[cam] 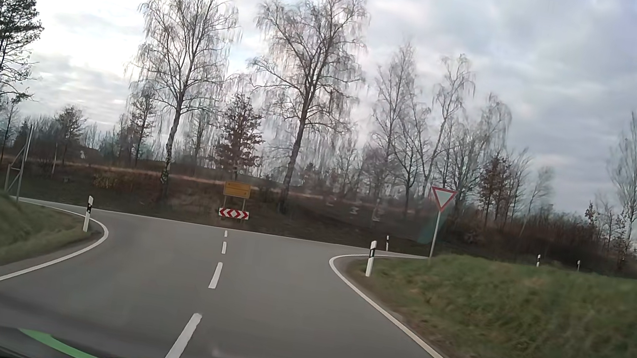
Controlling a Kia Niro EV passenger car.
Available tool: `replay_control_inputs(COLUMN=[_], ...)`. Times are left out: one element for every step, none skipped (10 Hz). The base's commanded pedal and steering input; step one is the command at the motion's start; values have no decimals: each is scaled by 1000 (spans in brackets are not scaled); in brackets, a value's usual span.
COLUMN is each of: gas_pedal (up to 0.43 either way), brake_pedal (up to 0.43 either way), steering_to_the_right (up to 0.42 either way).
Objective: Follow the waypoints while adhering to traffic rules and regulations
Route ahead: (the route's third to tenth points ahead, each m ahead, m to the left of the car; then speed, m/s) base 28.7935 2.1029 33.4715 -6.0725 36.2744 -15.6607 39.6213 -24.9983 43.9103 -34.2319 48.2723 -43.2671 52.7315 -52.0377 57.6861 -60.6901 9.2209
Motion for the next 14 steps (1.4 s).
replay_control_inputs(gas_pedal=[0,0,0,0,0,0,0,0,0,0,0,0,0,0], brake_pedal=[238,238,238,238,238,238,238,232,232,232,232,226,226,220], steering_to_the_right=[-56,-55,-53,-46,-38,-26,-16,-10,-9,-7,0,8,19,33])
